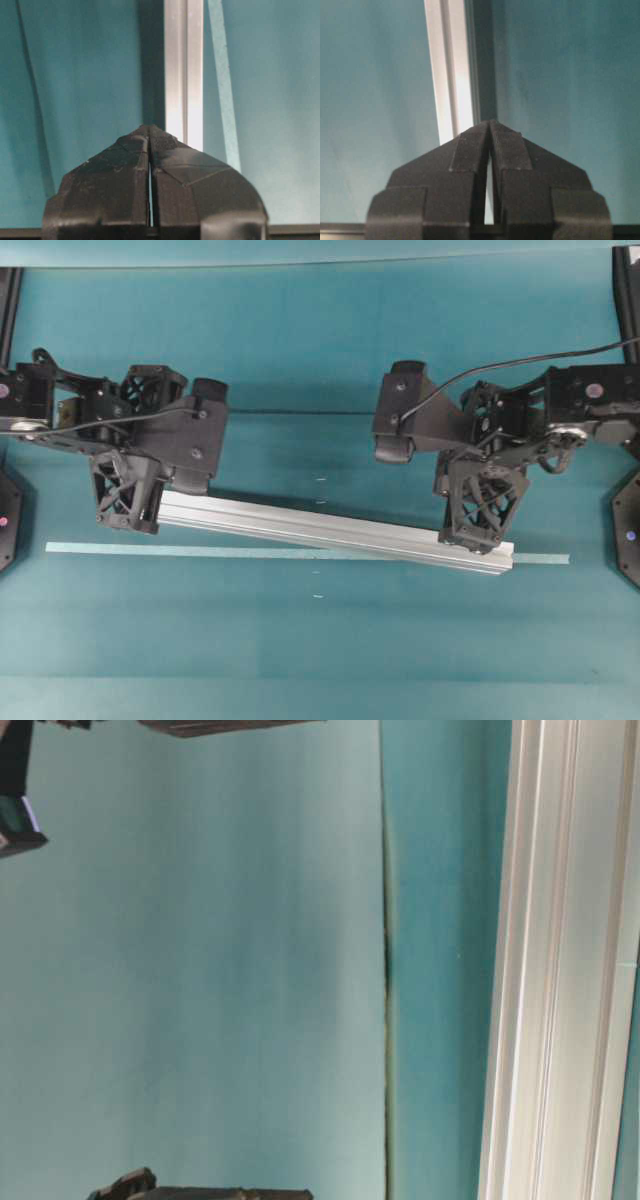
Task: Lift the metal rail with both hands.
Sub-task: 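Lower both open grippers around the rail near each end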
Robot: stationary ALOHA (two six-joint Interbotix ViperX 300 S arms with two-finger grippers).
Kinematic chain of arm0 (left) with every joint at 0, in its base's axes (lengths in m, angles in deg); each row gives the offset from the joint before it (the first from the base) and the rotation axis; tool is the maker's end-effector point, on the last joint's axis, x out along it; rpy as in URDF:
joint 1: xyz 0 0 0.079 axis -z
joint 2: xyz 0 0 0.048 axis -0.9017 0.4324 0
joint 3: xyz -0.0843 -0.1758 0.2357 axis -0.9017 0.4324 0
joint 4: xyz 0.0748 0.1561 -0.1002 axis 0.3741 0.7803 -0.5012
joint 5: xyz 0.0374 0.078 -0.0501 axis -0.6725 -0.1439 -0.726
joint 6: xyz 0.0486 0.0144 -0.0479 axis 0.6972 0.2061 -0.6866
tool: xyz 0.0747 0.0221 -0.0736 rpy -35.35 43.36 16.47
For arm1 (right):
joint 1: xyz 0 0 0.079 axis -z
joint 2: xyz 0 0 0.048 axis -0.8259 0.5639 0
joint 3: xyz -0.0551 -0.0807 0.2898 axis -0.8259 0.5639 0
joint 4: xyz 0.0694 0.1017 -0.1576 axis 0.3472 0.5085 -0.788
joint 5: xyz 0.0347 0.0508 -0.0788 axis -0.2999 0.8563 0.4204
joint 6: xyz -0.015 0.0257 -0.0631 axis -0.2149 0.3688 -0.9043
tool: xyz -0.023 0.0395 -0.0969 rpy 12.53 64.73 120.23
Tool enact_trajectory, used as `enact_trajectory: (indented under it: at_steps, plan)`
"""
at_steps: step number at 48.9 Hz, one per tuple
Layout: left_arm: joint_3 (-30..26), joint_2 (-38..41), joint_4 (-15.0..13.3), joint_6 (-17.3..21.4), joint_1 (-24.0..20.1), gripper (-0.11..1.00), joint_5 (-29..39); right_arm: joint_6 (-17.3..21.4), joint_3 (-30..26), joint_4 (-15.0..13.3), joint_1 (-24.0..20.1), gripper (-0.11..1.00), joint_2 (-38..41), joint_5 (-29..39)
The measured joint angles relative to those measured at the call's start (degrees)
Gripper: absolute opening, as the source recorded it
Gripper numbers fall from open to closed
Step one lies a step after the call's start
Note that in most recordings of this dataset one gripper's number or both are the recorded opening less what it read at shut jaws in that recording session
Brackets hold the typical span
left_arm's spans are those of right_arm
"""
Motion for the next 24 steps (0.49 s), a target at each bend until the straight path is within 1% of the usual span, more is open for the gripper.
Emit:
enact_trajectory:
  at_steps: [16, 24]
  plan:
    - [0.0, 0.1, -0.1, 0.1, 0.1, -0.02, 0.4, 0.1, 0.4, 0.0, -0.2, 0.07, 0.3, 0.4]
    - [-0.3, 0.1, -0.1, -0.8, 0.2, -0.01, 2.8, 0.1, 0.4, 0.0, -0.2, 0.07, 0.4, 1.5]
